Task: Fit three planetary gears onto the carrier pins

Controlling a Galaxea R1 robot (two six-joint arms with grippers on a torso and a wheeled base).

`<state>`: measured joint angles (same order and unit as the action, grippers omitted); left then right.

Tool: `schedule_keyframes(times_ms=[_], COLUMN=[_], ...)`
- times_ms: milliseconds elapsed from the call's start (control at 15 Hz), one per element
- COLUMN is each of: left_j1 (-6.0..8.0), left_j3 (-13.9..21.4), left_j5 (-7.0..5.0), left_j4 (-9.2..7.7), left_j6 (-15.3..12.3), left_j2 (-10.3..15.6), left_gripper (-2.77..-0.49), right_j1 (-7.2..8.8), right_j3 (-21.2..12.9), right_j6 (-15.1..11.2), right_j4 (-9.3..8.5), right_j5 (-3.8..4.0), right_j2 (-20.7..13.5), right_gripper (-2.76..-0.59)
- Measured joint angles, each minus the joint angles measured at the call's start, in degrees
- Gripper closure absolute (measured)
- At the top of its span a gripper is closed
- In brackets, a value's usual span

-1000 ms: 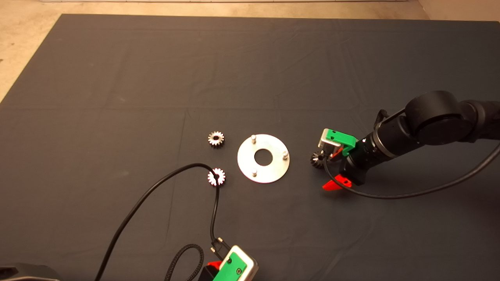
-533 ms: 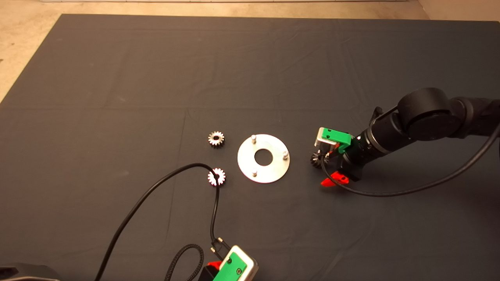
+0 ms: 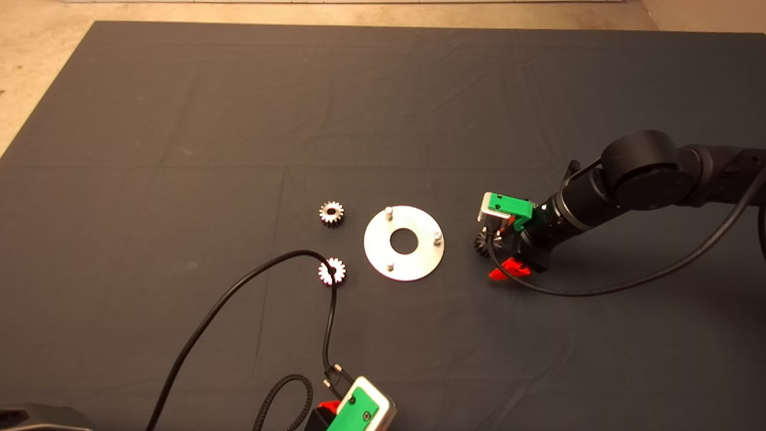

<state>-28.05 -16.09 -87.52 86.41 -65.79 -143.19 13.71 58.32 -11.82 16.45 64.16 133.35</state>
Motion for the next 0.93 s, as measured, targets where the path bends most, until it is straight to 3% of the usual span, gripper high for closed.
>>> schedule_keyframes(times_ms=[200, 533, 667, 933], left_j1=[0.00, 0.00, 0.00, 0.00], left_j3=[0.00, 0.00, 0.00, 0.00], left_j5=[0.00, 0.01, -0.02, 0.04], left_j4=[-0.02, -0.02, -0.02, -0.02], left_j6=[0.00, -0.22, -0.22, -0.24], left_j2=[0.00, -0.02, -0.03, -0.69], left_gripper=[-2.75, -2.75, -2.75, -2.75], right_j1=[0.21, 0.28, 0.28, 0.28], right_j3=[0.35, 0.80, 1.18, 1.41], right_j6=[2.16, 2.95, 4.30, 4.50], right_j4=[0.00, 0.00, 0.00, 0.00], right_j5=[-0.13, -0.05, -0.13, -0.18], right_j2=[0.05, 0.38, 1.12, 1.12], right_gripper=[-2.25, -2.25, -2.12, -2.09])
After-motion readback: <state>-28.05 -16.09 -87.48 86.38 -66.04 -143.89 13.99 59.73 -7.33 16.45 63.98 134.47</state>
